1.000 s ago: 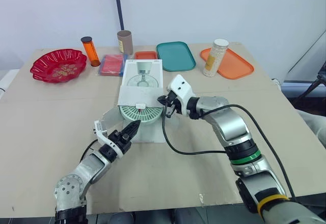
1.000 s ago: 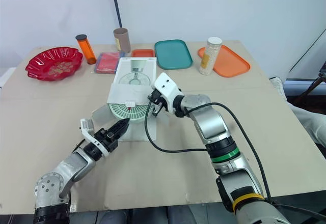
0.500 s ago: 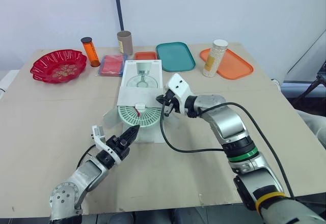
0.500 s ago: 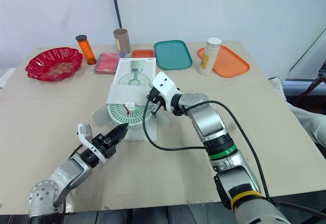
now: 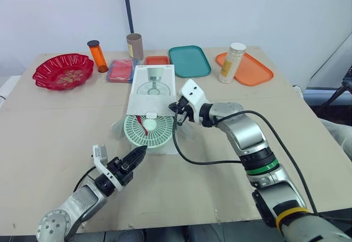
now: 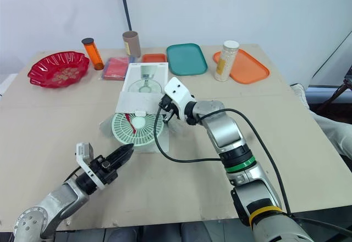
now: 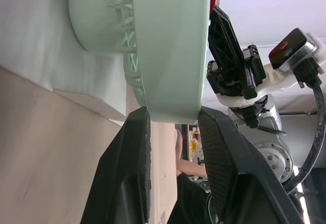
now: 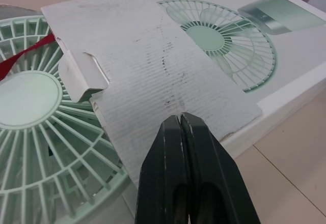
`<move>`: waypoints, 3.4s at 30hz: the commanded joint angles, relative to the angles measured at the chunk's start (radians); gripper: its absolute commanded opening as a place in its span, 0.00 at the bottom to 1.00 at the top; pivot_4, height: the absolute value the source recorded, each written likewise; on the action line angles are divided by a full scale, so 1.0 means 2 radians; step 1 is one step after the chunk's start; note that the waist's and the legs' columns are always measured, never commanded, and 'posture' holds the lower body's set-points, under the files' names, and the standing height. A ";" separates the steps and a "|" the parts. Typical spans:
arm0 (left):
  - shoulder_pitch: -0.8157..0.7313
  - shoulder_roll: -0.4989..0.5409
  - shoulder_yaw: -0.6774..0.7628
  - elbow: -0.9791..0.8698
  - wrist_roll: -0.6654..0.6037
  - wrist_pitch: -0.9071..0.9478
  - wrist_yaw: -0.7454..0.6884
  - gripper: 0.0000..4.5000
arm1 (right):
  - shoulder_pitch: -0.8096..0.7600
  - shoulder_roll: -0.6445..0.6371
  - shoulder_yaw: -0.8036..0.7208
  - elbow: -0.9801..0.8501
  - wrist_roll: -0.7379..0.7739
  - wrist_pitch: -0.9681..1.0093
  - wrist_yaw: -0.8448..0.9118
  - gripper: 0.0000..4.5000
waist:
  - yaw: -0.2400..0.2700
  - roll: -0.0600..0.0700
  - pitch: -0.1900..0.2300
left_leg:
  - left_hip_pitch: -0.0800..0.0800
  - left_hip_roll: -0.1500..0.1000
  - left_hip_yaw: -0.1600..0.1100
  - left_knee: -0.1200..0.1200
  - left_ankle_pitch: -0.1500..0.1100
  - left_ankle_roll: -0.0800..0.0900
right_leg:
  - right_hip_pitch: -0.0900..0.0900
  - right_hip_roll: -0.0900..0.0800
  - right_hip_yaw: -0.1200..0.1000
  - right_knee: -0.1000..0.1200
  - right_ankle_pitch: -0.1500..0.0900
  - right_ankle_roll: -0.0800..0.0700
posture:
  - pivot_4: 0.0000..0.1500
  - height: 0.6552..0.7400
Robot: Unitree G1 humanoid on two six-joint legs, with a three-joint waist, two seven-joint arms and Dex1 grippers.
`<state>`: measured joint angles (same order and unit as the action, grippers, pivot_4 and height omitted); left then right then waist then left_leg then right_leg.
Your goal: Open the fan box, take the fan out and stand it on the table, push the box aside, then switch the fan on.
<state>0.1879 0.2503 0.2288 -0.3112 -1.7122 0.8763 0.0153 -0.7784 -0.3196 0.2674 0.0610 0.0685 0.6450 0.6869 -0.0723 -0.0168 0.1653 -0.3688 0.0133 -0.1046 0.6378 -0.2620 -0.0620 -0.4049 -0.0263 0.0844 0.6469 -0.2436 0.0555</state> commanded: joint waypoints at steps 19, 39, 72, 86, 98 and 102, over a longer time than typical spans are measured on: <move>-0.043 0.011 0.032 -0.004 -0.038 -0.055 0.012 0.93 | 0.002 0.014 0.004 0.013 -0.007 -0.023 -0.010 0.00 | 0.001 0.000 0.000 | -0.001 0.000 0.000 0.000 0.000 0.000 | 0.000 0.000 0.000 0.000 0.000 0.000 | 1.00 1.00; -0.106 -0.014 0.010 0.071 0.020 -0.065 0.000 0.45 | 0.006 0.015 0.002 0.012 -0.012 -0.028 -0.015 0.00 | 0.002 0.000 0.000 | -0.001 0.000 0.000 0.000 0.000 0.000 | -0.001 0.000 0.000 0.000 0.000 0.000 | 1.00 1.00; 0.094 0.012 0.013 -0.035 -0.040 -0.063 -0.003 0.38 | -0.002 0.018 0.002 0.016 -0.007 -0.028 -0.012 0.00 | 0.001 0.000 0.000 | -0.001 0.000 0.000 -0.001 0.000 -0.001 | -0.001 0.000 0.000 0.000 -0.001 0.000 | 1.00 1.00; 0.109 0.030 0.025 -0.068 -0.033 -0.079 -0.033 0.99 | -0.012 0.025 0.001 0.032 -0.009 -0.040 -0.008 0.00 | 0.000 0.000 0.000 | -0.001 0.000 0.000 -0.001 0.000 -0.001 | -0.001 0.000 0.000 0.000 -0.002 0.000 | 1.00 1.00; 0.144 0.182 0.127 -0.063 0.028 -0.032 -0.211 0.99 | -0.027 0.027 -0.010 0.034 0.003 -0.054 0.006 0.00 | -0.001 -0.001 0.003 | -0.001 0.001 0.000 -0.001 0.000 -0.001 | -0.002 0.000 0.000 0.000 -0.002 -0.001 | 1.00 1.00; 0.163 0.226 0.155 -0.056 0.137 -0.059 -0.314 0.99 | -0.025 0.019 -0.016 0.014 0.015 -0.056 0.024 0.00 | -0.002 0.000 0.004 | -0.001 0.001 0.000 -0.002 -0.001 -0.001 | -0.002 0.000 -0.001 0.000 -0.003 -0.002 | 1.00 1.00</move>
<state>0.5086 0.6890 0.4981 -0.4219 -1.5212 0.7986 -0.5264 -0.8051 -0.2749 0.2594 0.1382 0.0755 0.5472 0.7183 -0.0756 -0.0173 0.1735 -0.3717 0.0148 -0.1042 0.6342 -0.2631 -0.0645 -0.4096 -0.0257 0.0834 0.6462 -0.2504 0.0512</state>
